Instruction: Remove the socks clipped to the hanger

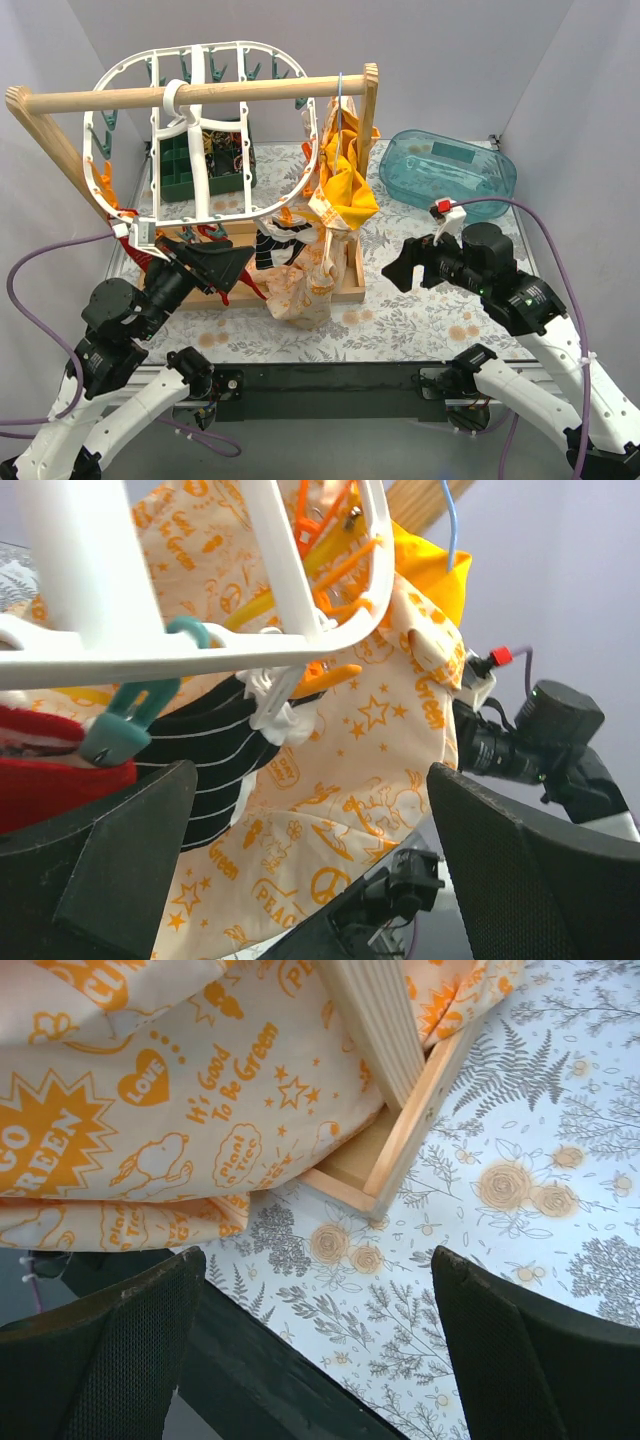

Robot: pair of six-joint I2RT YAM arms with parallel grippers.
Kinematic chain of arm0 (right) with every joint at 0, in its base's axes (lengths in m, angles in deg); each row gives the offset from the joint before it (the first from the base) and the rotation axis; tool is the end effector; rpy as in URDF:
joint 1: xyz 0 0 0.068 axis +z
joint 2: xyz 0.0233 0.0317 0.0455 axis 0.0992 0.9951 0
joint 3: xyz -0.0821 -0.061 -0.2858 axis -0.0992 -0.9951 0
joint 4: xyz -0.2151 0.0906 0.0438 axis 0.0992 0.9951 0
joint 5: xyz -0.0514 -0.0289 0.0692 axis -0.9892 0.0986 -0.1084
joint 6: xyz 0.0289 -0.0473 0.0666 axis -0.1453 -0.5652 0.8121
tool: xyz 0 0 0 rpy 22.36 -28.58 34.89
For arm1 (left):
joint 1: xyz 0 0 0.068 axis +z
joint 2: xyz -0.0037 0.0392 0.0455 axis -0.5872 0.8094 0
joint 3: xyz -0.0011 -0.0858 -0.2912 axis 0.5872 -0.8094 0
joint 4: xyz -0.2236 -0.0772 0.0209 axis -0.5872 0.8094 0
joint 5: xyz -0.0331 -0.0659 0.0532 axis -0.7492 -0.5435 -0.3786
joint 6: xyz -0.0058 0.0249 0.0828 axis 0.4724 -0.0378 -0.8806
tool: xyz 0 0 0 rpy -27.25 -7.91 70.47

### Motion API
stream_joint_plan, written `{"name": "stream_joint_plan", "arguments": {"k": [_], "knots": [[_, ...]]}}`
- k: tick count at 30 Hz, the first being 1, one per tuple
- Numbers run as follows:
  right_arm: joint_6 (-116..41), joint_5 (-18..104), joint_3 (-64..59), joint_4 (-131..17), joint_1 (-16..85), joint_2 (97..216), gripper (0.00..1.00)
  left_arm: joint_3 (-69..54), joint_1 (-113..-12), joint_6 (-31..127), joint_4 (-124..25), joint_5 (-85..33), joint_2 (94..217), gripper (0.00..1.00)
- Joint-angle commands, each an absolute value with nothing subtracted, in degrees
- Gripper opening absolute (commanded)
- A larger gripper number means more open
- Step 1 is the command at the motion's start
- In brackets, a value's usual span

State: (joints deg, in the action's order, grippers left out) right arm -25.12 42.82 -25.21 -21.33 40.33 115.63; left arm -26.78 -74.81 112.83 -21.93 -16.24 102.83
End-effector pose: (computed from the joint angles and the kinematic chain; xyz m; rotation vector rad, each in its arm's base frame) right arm 0.1041 0.0841 0.3529 -0.3629 2.0175 0.7320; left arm 0.0466 -0.0346 0.4011 -0.5824 1.6141 -1.5582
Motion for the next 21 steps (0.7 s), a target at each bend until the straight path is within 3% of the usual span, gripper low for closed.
{"name": "stream_joint_plan", "arguments": {"k": [1,6,14,20,21], "knots": [[-26.96,36.29,-19.61,-19.4,40.59,113.86,0.98,-26.33,-74.98,115.08,-18.25,-11.24,100.93,0.98],[-31.27,40.05,-16.62,-20.97,40.59,111.66,0.98,-23.2,-74.98,113.67,-16.6,-17.4,106.97,0.98],[-35.32,56.4,1.56,-13.33,41.55,130.01,0.98,-16.67,-74.98,108.05,-10.8,-24.7,115.07,0.94],[-33.39,47.37,15.89,-12.54,55.59,138.89,0.98,-18.95,-74.98,110.14,-12.54,-25.76,114.02,0.84],[-33.3,42.66,17.73,-11.32,61.62,142.04,0.98,-19.57,-74.98,110.58,-12.99,-25.76,113.76,0.81]]}}
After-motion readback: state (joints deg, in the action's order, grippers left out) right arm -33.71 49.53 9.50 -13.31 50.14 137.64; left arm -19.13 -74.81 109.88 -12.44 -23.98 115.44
